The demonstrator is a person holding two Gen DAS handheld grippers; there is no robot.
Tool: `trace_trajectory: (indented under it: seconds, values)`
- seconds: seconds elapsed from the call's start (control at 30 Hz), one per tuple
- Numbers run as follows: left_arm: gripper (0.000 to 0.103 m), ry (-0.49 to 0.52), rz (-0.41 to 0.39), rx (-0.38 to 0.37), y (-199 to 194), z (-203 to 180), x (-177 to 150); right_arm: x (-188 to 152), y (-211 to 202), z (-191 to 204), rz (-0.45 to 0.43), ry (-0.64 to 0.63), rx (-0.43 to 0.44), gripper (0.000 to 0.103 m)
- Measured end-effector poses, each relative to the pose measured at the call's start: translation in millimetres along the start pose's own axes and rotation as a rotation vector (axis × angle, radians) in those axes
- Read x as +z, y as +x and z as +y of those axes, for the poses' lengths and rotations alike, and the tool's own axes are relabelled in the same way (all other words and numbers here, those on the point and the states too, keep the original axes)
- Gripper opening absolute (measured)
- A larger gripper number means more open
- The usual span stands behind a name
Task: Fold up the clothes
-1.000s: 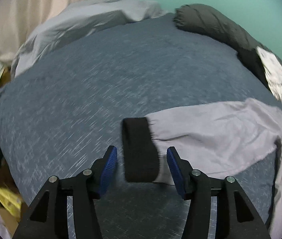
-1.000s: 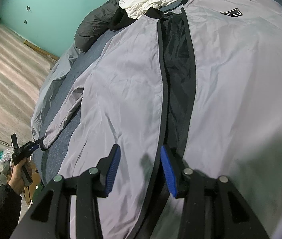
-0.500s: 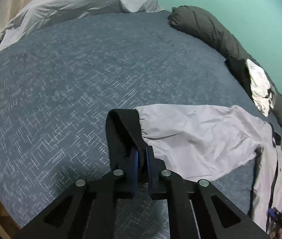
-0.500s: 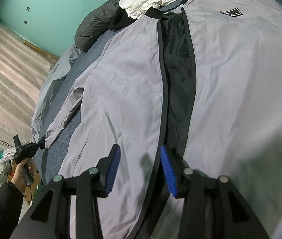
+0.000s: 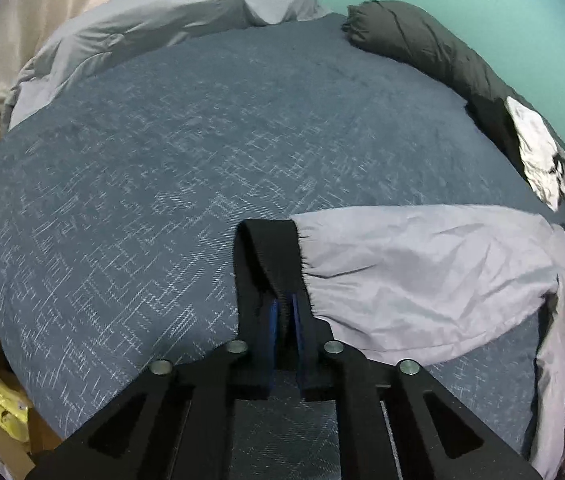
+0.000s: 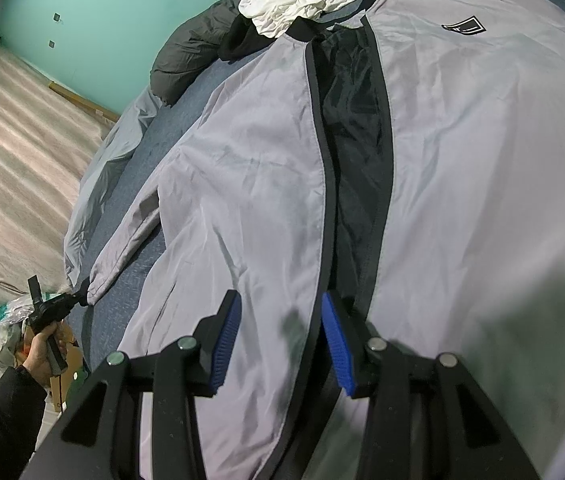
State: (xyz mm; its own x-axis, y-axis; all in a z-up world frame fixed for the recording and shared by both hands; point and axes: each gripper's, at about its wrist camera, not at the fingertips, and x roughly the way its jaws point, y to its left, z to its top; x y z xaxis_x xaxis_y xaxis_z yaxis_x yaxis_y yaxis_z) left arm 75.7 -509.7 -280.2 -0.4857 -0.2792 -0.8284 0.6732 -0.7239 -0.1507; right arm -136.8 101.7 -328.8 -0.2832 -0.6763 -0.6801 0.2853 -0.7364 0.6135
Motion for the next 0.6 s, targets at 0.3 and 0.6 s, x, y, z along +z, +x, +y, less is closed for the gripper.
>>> trace_trajectory:
  seconds: [0.3, 0.6]
  values:
    - [0.05, 0.062, -0.138, 0.035, -36.5, -84.0, 0.8, 0.7, -1.4, 1.2, -0.002, 0.002, 0.005, 0.042]
    - [0.05, 0.426, 0.037, -0.355, 6.4, -315.8, -20.2, 4.5, -7.9, 0.3, -0.017, 0.006, 0.017, 0.042]
